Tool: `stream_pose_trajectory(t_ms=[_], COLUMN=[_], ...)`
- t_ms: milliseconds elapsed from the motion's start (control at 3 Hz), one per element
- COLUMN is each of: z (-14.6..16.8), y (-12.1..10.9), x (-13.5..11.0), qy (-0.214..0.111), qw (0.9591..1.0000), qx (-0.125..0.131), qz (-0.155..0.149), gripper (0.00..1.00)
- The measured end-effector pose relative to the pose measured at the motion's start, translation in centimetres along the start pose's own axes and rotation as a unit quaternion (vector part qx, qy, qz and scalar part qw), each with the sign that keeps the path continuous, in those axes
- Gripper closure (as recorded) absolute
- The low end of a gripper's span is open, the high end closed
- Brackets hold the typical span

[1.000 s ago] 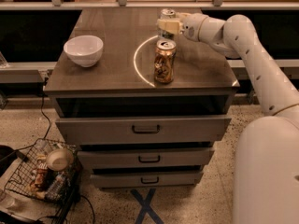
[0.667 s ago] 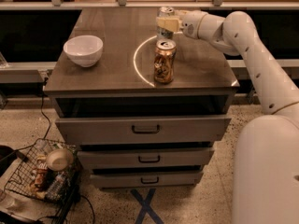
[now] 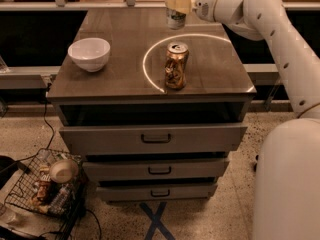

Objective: Place 7up can into white bowl

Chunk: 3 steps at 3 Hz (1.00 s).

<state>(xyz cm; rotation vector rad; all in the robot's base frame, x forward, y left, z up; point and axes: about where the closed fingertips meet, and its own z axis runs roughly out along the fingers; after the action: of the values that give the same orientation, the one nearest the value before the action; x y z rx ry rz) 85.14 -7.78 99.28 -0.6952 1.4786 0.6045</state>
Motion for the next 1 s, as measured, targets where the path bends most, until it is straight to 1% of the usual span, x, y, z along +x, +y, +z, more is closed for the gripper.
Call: stream_pose_trajectory(t_ms=[333,667,1000], z=[1.2,2.8,4.9], y=[3.3,6.0,9.5], x=[-3.5,-4.8,-6.2], qy=[-0.006,-0.004,0.000], qw=[1.0000,1.0000,0.9990], qx=[0.004,-0.008,-0.043], qz=[0.003,0.002,-0.013], gripper=[1.00,1.00,1.00])
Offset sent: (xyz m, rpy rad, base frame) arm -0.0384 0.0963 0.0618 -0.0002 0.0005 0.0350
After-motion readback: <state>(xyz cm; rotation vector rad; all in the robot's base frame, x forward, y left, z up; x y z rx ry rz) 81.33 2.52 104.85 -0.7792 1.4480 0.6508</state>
